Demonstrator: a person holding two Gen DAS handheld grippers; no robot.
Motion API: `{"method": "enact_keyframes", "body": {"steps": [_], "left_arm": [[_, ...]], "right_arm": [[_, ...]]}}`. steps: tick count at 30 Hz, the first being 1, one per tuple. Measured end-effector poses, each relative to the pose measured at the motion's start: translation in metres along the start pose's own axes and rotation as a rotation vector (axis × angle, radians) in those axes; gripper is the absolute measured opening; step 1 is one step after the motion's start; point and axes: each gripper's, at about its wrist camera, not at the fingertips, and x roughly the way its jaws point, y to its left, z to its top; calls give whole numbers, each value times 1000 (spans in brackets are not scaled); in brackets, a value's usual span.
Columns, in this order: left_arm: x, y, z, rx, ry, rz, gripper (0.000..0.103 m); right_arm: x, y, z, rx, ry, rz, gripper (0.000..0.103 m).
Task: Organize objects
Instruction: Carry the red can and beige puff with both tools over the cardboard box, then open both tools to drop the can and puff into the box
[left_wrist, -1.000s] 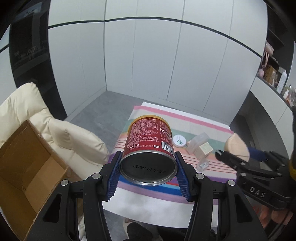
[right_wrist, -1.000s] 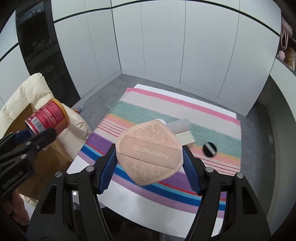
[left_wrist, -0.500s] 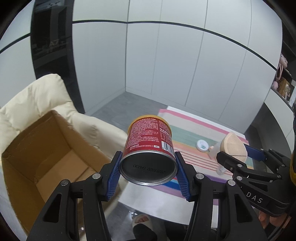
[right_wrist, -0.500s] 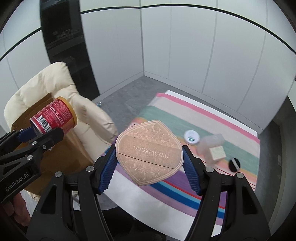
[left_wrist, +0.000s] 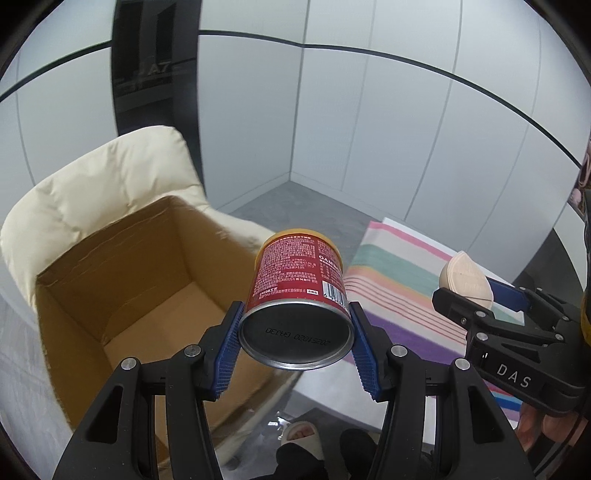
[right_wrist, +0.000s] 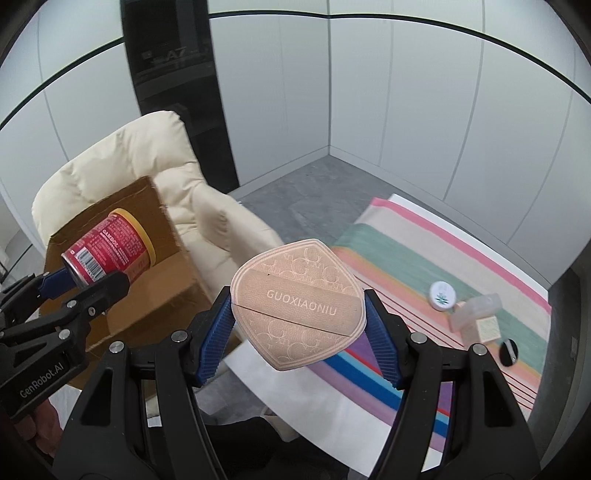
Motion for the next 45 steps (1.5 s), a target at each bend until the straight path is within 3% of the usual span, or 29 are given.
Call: {"method": "enact_keyframes", "body": {"steps": [18,20,23,25,27,32,40,45], "left_arm": [[-21,74,-24,-76,14,111,57],[-23,82,-27,-94,17,117,60],[-31,95,-32,-104,13,153,74],[-38,104,-35,-110,5,191,92],[-45,116,-38,-125,-11,247,102],[-57,149,-46,-197,6,337,103],[-69,178,-57,-243,17,369,103],[-68,180,-59,-255,28,372,103]], "right_arm": [[15,94,18,-124,5,103,71],[17,108,19,-145,6,117,71],[21,123,20,-161,9,132,71],[25,134,20,-172,15,143,71],[29,146,21,-180,26,160,71],[33,176,19,-222,31,189,71],[37,213,20,-268,32,224,71],[37,221,18,-287,25,222,86]]}}
